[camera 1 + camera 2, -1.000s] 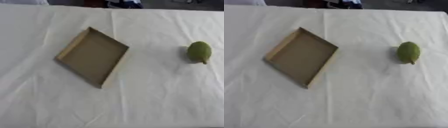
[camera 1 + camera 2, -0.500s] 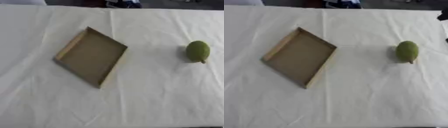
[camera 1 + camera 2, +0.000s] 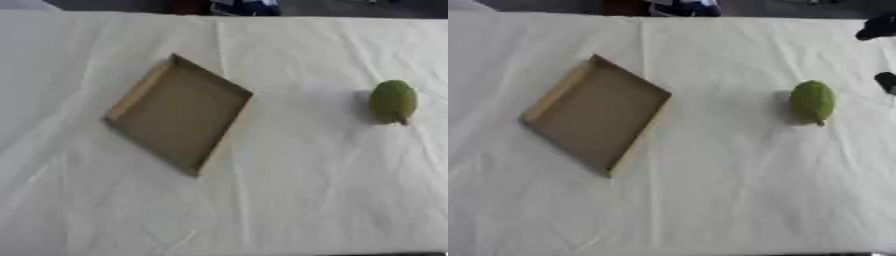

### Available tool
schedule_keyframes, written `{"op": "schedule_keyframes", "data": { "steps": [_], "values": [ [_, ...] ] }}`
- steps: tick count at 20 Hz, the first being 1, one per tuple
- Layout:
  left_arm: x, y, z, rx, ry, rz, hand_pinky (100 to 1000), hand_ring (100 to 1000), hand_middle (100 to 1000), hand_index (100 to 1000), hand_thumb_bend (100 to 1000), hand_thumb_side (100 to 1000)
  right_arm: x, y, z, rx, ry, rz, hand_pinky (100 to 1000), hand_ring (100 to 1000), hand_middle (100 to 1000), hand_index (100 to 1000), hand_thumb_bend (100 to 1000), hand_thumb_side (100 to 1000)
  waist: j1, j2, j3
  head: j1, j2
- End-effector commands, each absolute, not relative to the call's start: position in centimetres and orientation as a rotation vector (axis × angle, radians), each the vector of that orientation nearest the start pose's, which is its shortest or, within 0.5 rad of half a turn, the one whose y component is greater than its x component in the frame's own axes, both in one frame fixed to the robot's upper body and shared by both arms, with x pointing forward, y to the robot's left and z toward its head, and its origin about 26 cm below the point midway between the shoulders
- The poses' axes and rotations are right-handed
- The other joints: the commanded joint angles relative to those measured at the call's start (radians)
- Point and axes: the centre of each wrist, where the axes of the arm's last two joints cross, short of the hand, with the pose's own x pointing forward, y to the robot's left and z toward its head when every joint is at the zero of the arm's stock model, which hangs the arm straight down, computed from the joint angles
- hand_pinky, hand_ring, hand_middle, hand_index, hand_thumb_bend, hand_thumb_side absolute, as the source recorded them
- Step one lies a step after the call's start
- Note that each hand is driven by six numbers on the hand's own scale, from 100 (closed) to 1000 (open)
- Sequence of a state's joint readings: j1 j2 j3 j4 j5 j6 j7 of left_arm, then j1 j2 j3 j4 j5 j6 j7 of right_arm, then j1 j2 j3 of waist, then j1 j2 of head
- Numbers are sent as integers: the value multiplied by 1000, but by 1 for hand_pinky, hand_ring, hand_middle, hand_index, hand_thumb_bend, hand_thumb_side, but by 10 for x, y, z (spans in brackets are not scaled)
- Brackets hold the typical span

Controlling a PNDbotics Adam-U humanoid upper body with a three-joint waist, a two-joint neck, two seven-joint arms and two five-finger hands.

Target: Pick up objects on the table and place them in the box.

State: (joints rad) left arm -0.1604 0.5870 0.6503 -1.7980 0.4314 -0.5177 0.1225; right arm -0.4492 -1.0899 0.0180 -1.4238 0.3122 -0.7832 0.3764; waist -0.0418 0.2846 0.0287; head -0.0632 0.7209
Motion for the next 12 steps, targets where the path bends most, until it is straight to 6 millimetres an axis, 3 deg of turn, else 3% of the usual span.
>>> {"op": "schedule_keyframes", "data": {
  "steps": [1,5,10,12],
  "values": [
    [242,480,240,-810,3357,-269,854,865,714,842,100,590,339,-455,289,901,2126,-2633,880,922,839,940,100,307,4,-15,2,-6,3],
    [243,478,241,-798,3361,-267,854,865,713,842,100,591,347,-450,289,865,2145,-2623,868,909,824,937,100,271,4,-18,4,-14,5],
    [244,479,240,-795,3369,-274,854,865,711,842,100,591,353,-451,284,867,2141,-2656,869,913,829,941,100,309,6,-18,9,-21,2],
    [244,479,239,-791,3371,-273,855,866,710,842,100,590,356,-452,281,870,2144,-2668,871,916,831,939,100,270,6,-18,9,-23,1]
  ]
}}
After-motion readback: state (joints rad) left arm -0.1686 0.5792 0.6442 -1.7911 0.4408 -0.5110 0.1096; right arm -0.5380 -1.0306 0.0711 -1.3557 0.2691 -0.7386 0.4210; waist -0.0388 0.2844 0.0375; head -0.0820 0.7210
